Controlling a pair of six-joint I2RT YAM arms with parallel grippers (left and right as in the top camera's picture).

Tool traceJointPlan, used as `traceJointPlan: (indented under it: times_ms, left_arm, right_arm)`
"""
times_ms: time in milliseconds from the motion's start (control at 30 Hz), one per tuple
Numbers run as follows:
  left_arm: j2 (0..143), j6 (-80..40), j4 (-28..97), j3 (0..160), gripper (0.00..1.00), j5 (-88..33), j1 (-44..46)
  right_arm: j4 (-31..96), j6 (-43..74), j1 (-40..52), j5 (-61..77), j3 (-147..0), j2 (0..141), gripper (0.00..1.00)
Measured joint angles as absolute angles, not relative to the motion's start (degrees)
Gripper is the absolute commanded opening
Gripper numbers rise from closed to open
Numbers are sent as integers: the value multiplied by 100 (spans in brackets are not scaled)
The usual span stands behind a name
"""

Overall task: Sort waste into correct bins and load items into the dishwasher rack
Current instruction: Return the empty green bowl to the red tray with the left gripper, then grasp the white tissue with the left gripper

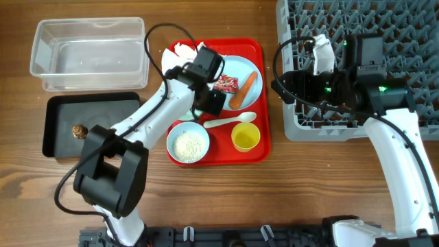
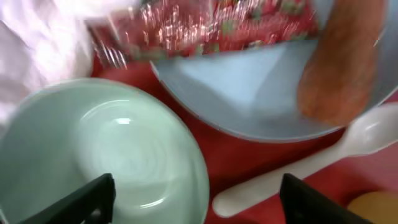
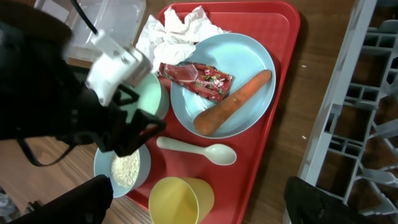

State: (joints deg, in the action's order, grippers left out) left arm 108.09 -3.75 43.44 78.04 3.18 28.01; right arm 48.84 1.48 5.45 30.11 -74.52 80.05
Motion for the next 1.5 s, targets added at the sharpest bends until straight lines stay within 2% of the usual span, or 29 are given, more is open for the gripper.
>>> traceJointPlan:
  times_ms: [100,233,367,567,867,1100,1333,1500]
  left_arm:
    - [10812,-443,4202,8366,95,316,2773]
    - [10812,-980,3197,8796,98,314,2475]
    - [10991,-1546,2646,8851,95,314,1870]
    - [12088,-2034,2615,8868,93,209,1212]
    - [12370,-2141,2362,8833,93,119,1334]
    - [12376,-2180,2174,8833,88,99,1356]
    - [12381,-2121,2158,8833,94,222,1389]
    - [12381,-1892,2139,8836,94,281,1444]
  right_arm:
    - [4884,148,545,3009,-7452,8005,92]
    - [4886,148,545,2995,-7452,8005,92]
    - [4884,148,545,2993,-7452,8005,92]
    - [4884,150,545,2952,-7452,8005,92]
    - [4884,150,545,2947,-7452,8005,92]
    - [4884,150,545,2947,-7452,8005,92]
    - [4884,148,545,2928,-7452,8005,92]
    - [4884,150,545,2877,-7452,8005,93]
